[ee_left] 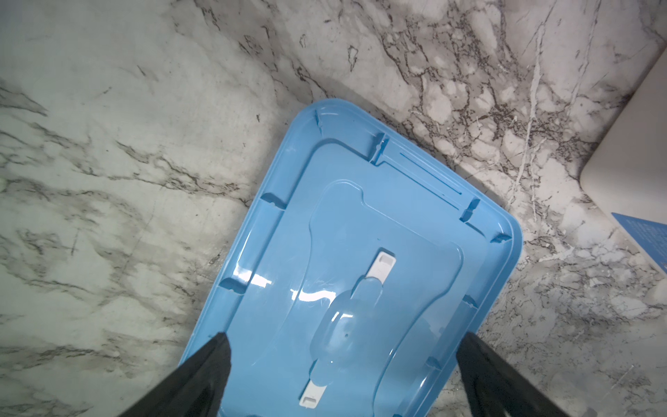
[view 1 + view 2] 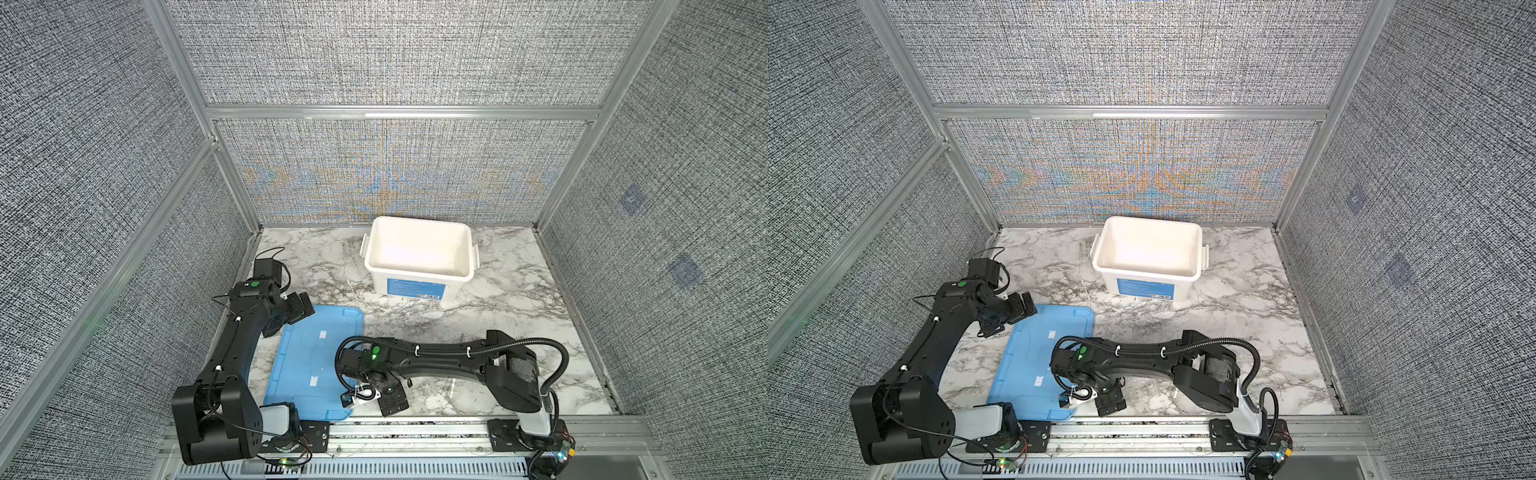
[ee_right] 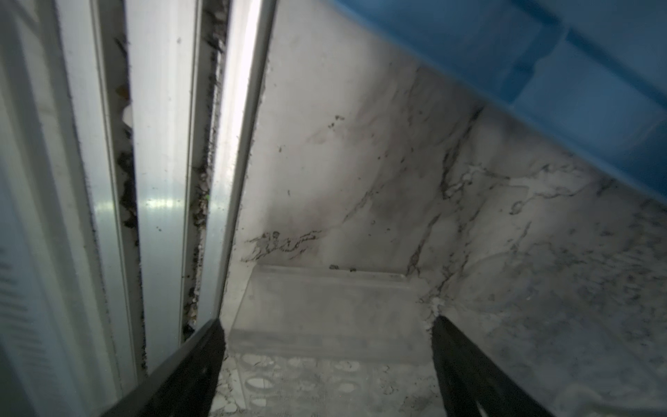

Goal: Organize the chemistry lab equipment

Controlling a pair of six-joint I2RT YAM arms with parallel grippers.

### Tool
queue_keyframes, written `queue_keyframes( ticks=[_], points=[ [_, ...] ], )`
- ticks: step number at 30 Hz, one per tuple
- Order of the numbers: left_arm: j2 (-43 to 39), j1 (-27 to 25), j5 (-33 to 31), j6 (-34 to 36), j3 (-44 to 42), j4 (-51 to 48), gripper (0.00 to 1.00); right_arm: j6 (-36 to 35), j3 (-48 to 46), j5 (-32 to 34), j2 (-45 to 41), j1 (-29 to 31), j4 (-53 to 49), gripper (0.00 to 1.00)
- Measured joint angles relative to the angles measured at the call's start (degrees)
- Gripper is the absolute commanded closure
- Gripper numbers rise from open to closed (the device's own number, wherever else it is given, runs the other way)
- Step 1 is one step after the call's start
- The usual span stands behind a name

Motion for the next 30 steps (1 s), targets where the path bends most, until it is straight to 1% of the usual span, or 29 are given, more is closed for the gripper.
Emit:
queue_keyframes(
  ticks=[6, 10, 15, 24, 30],
  points=[
    [0.2, 0.0, 0.0, 0.0, 0.0, -0.2, 0.01, 0.2, -0.9, 0.0, 0.0, -0.1, 1.3, 0.15],
    [0.4, 0.0, 0.0, 0.0, 0.0, -0.3, 0.01, 0.2, -1.5, -0.2, 0.3, -0.3, 2.2, 0.2],
    [0.5, 0.0, 0.5, 0.2, 0.0, -0.7, 0.01, 0.2, -2.5, -1.5, 0.5, -0.7, 3.5, 0.23],
    [0.8, 0.0, 0.7, 0.2, 0.0, -0.7, 0.01, 0.6, -3.9, -1.7, 0.7, -0.8, 5.2, 0.25],
    [0.7, 0.0, 0.9, 0.1, -0.2, -0.8, 0.01, 0.8, -5.0, -1.6, 0.2, -0.8, 6.4, 0.24]
  ],
)
